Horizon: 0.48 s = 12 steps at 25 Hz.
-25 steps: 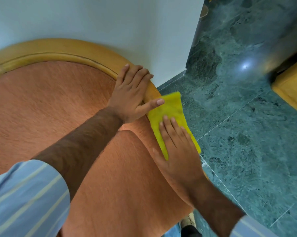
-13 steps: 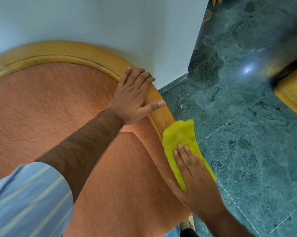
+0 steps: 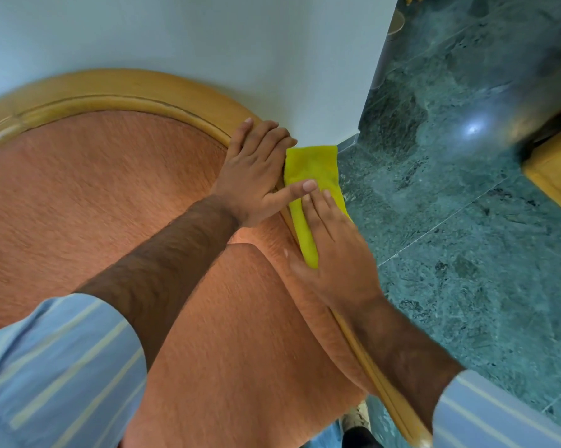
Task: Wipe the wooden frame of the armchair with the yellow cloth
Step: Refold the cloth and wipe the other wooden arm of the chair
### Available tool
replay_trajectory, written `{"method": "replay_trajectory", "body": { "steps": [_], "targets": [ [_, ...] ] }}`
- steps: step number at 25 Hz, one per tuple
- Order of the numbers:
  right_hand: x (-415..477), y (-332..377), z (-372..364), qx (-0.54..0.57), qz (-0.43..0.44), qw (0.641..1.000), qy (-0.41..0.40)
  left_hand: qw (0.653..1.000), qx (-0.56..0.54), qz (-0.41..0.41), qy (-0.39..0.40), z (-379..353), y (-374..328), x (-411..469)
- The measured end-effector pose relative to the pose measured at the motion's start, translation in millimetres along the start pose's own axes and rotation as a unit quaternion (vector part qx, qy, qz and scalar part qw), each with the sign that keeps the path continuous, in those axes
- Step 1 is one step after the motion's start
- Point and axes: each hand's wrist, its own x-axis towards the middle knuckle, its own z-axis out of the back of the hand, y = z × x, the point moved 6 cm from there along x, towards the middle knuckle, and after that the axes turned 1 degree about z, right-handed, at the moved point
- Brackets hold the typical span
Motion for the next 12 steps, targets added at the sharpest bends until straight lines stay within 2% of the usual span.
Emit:
{"method": "replay_trajectory", "body": {
  "steps": [4, 7, 9, 12],
  "targets": [
    [-108.3, -24.9, -6.1, -0.034, -0.019, 0.999, 0.036, 1.000, -0.011, -0.005, 0.009, -0.1, -1.9, 0.1],
    [-170.2, -38.7, -11.8, -0.081, 0.003, 0.995, 0.052, 1.000, -0.012, -0.004, -0.001, -0.4, -0.1, 0.3],
    [-177.5, -40.6, -13.3, -0.107, 0.001, 0.993, 0.053, 1.000, -0.015, -0.006, -0.002, -1.9, -1.6, -0.1],
    [-143.1, -28.0, -13.2, -0.109, 0.012, 0.993, 0.038, 1.000, -0.013, -0.001, -0.001, 0.0, -1.7, 0.5]
  ]
}}
